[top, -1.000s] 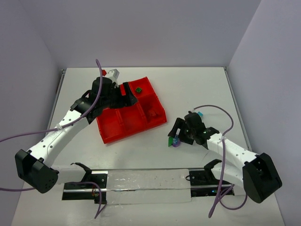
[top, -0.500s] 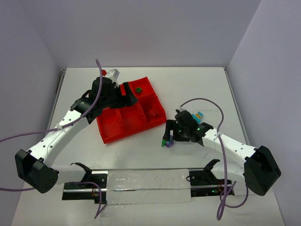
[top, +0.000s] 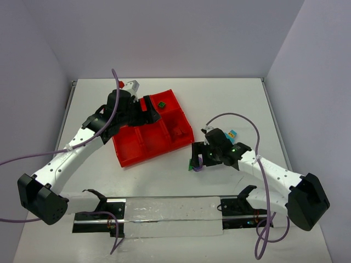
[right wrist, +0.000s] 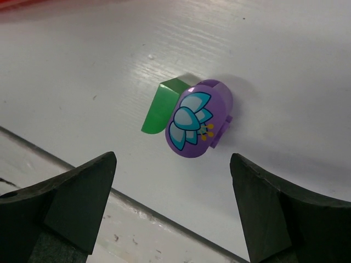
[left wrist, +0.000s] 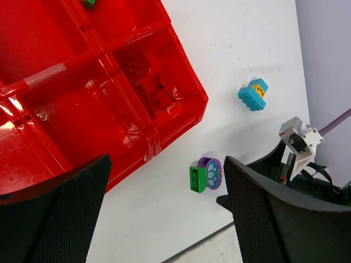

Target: Sort the legos into containers by color

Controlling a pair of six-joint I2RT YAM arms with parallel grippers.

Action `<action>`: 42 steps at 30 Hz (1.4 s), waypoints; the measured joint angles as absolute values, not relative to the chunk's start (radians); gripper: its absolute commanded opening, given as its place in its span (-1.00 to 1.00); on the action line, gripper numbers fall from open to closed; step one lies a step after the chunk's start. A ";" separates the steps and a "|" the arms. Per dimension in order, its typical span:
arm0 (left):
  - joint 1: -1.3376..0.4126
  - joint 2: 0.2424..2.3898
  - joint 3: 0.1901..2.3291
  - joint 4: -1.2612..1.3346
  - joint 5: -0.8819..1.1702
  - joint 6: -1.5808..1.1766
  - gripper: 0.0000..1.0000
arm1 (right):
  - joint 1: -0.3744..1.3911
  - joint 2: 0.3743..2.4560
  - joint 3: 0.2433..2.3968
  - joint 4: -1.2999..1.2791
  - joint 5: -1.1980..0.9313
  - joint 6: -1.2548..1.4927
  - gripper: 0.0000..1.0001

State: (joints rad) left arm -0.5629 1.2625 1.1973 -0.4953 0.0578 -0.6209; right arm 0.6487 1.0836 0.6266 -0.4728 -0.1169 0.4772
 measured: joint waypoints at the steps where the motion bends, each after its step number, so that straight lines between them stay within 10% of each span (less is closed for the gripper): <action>1: -0.563 1.263 1.197 -0.495 0.058 -0.621 0.82 | 0.649 1.076 0.620 -0.465 -0.126 0.485 0.86; 23: -0.563 1.262 1.197 -0.496 0.057 -0.621 0.82 | 0.824 1.278 0.636 -0.264 -0.237 0.532 0.86; 42: -0.563 1.259 1.197 -0.497 0.056 -0.621 0.82 | 0.839 1.351 0.729 -0.456 0.142 0.469 1.00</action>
